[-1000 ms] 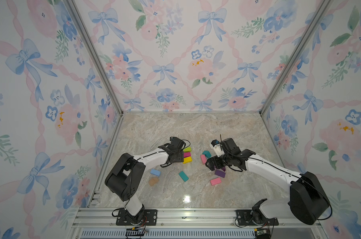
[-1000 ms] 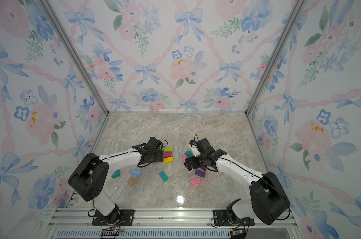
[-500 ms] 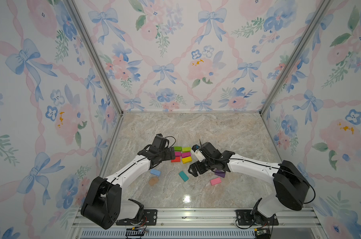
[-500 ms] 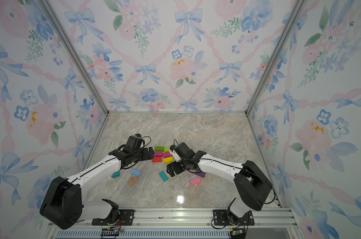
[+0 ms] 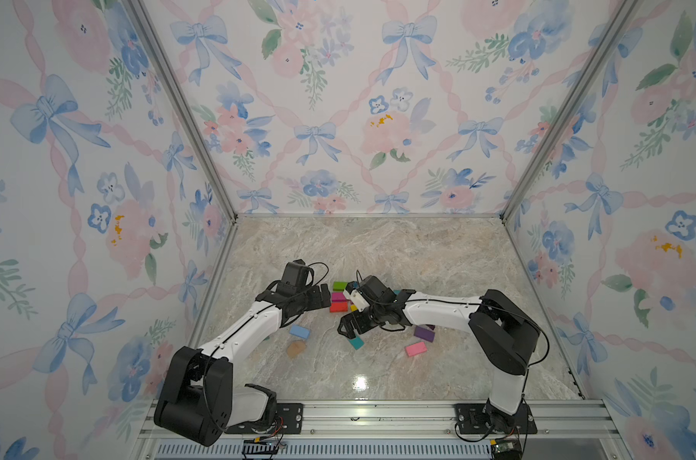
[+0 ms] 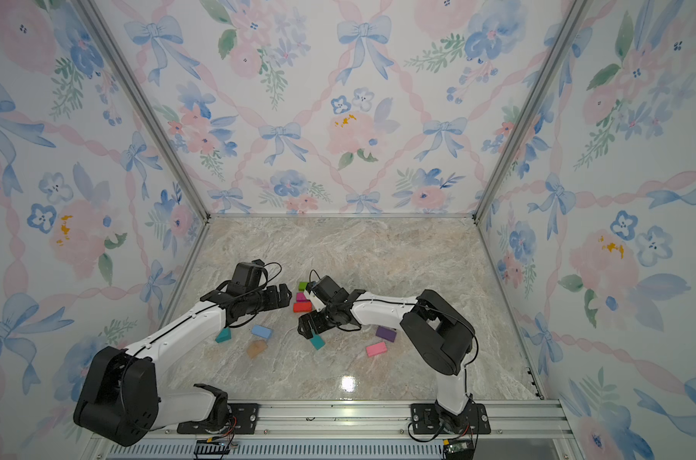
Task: Assemble a piece of candy with building blocks
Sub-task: Adjust the building block at the center of the board.
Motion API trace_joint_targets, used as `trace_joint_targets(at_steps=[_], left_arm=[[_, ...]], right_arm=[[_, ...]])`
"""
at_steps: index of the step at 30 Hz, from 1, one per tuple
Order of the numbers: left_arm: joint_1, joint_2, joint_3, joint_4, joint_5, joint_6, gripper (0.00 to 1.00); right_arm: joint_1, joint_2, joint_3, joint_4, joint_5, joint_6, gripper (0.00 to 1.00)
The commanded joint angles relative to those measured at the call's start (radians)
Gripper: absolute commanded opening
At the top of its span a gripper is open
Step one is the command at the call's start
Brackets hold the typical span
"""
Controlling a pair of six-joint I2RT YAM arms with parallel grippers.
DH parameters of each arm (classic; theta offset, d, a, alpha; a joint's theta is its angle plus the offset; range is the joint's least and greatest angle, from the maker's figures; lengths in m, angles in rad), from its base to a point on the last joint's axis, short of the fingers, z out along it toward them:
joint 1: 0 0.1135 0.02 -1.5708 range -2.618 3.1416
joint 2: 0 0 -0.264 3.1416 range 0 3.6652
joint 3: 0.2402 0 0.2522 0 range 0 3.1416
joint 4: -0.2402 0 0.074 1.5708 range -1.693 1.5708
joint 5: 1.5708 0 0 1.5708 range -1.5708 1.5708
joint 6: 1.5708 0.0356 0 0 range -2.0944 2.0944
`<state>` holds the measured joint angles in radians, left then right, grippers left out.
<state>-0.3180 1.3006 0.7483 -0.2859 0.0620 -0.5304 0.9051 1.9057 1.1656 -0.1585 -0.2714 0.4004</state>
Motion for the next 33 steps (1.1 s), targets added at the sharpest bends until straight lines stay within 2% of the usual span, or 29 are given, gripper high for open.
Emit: trace_joint_targets(at_steps=[1, 22, 33], left_arm=[[0.002, 0.006, -0.033, 0.031, 0.012, 0.011, 0.98], [0.01, 0.037, -0.041, 0.054, 0.013, 0.026, 0.98], [0.01, -0.009, -0.084, 0.053, 0.043, 0.028, 0.98]], right_arm=[[0.002, 0.041, -0.001, 0.05, -0.013, 0.034, 0.99], [-0.058, 0.115, 0.031, 0.044, -0.002, 0.013, 1.0], [-0.06, 0.053, 0.013, 0.003, 0.013, -0.034, 1.0]])
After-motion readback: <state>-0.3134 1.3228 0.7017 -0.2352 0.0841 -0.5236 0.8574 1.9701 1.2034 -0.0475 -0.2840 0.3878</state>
